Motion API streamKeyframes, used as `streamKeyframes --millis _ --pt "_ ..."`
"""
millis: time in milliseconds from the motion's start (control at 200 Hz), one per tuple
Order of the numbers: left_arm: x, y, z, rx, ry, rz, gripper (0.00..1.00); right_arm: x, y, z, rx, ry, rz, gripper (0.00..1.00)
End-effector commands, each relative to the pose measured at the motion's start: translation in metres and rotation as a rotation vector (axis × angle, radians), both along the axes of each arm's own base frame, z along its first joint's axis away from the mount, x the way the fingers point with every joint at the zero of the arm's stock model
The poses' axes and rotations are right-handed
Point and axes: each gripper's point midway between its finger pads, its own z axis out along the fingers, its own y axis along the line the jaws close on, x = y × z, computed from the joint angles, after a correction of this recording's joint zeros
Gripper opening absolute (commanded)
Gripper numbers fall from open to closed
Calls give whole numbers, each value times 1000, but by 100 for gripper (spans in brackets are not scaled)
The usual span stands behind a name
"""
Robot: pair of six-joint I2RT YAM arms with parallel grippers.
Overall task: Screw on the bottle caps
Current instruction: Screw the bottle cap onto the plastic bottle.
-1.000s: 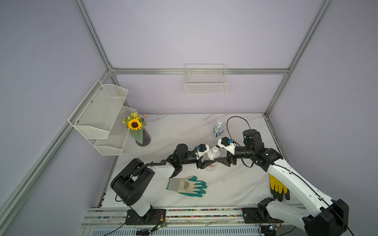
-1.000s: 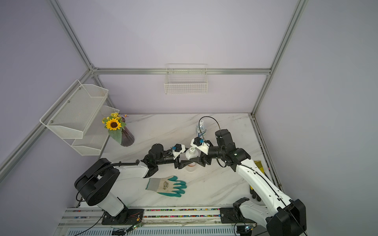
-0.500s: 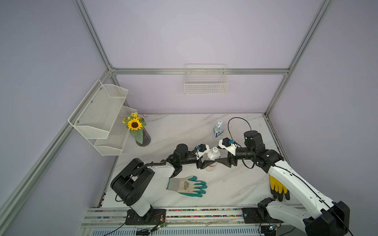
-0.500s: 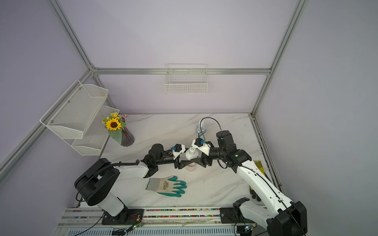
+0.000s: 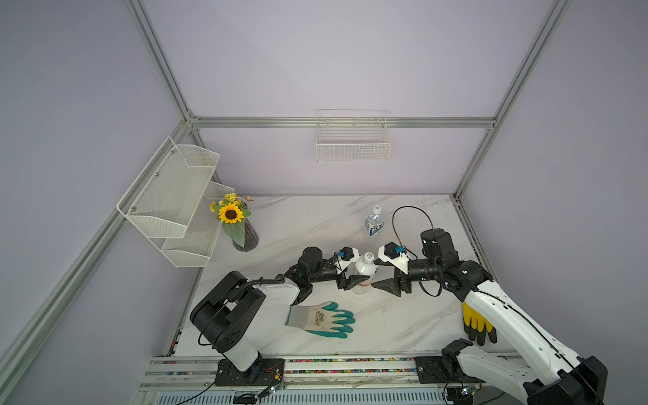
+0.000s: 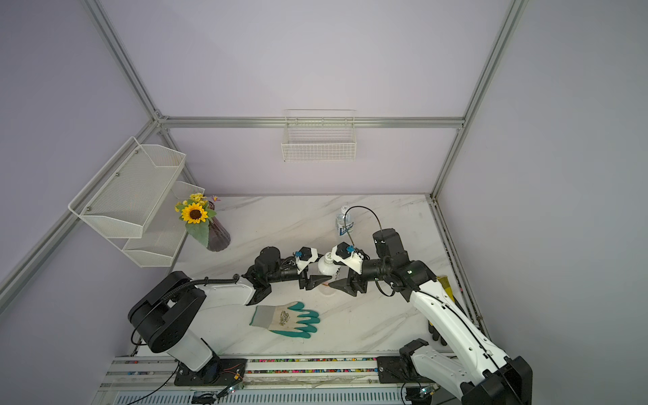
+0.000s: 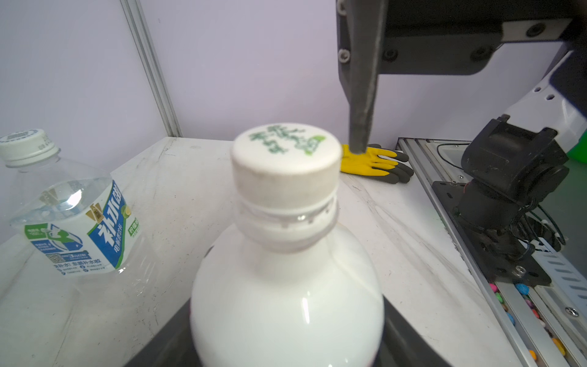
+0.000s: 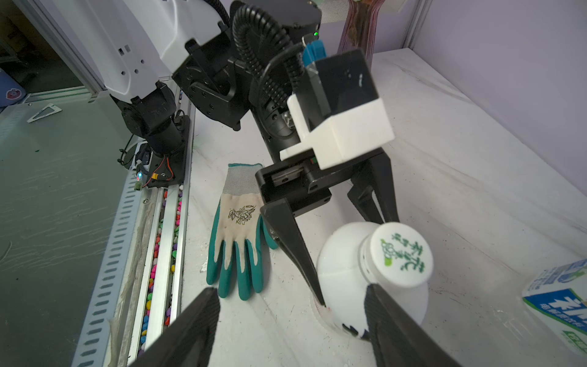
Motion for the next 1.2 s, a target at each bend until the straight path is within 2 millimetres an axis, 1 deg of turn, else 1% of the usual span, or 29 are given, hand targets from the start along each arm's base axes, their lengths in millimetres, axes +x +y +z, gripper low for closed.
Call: streamKeyframes --millis 0,85,130,215,345,415,615,795,945,1060,1195 --pt "1 -2 -3 2 10 -7 71 15 -6 14 -11 -112 -80 76" --pt "1 -2 -3 2 12 -10 71 36 -9 18 -26 -194 -142 76" --pt "1 -2 -3 1 11 -9 71 43 -7 19 -21 -216 -154 77" --pt "1 -2 -3 2 11 -9 71 49 -1 18 2 -224 -135 78" --pt "2 -1 -2 1 9 -3 71 55 7 13 14 -191 -104 78" --pt "2 -1 -2 1 10 -3 71 54 11 13 25 -184 -85 78" --pt "3 -1 -2 2 12 3 71 48 11 2 17 -129 -68 76" --pt "6 -1 -2 0 18 23 71 36 10 2 33 -104 -55 75" --pt "7 0 0 -1 17 29 71 29 7 0 20 -80 -52 73" --pt "7 0 -2 2 21 31 70 24 6 3 29 -78 -45 73" --pt "7 0 -1 1 22 32 70 19 6 1 29 -55 -34 73"
